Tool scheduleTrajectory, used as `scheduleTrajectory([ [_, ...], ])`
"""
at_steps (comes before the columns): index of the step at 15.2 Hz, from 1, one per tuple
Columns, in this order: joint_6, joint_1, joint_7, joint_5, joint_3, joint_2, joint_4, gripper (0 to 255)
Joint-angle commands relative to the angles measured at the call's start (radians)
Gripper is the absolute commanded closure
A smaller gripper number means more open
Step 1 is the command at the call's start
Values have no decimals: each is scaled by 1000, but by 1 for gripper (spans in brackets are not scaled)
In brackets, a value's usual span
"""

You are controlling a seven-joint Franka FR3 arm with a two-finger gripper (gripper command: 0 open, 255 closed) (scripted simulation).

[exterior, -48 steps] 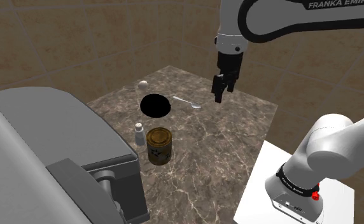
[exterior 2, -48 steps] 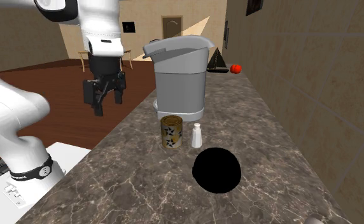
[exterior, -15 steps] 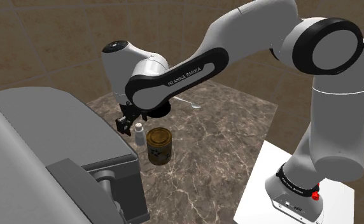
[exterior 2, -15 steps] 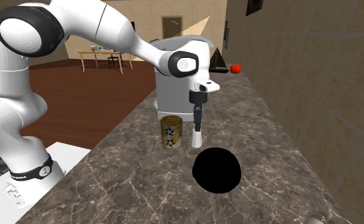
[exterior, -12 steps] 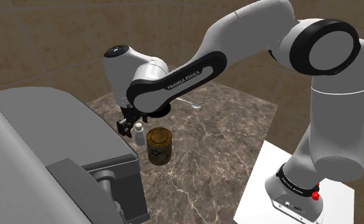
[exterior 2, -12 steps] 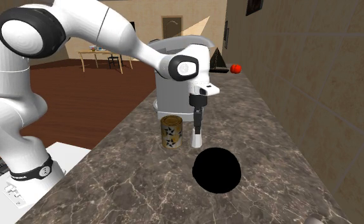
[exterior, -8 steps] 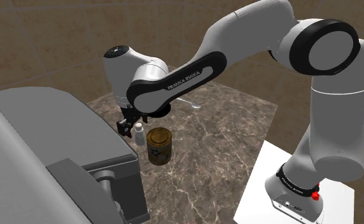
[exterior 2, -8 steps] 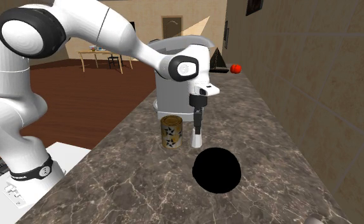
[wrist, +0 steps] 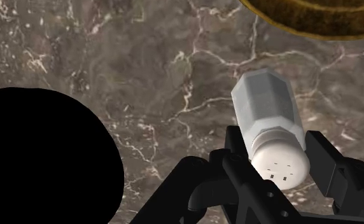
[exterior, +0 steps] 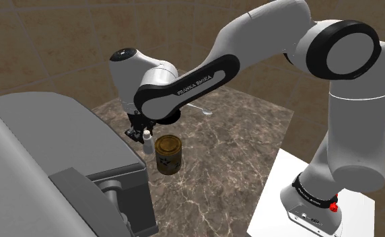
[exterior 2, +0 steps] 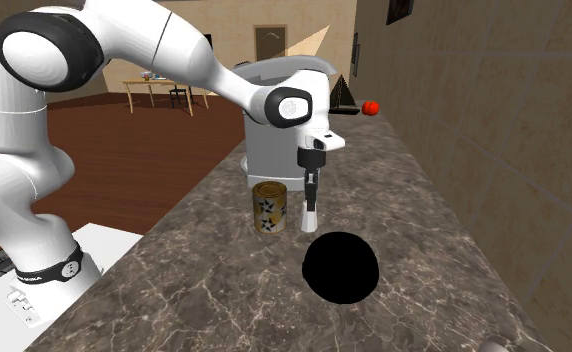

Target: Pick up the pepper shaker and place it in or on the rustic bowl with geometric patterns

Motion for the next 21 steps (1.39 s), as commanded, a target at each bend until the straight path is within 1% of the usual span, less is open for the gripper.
scheduleTrajectory([
  [1,0,0,0,0,0,0,0,255],
  [4,0,0,0,0,0,0,0,255],
  [21,-191,-4,-50,48,21,-72,128,255],
])
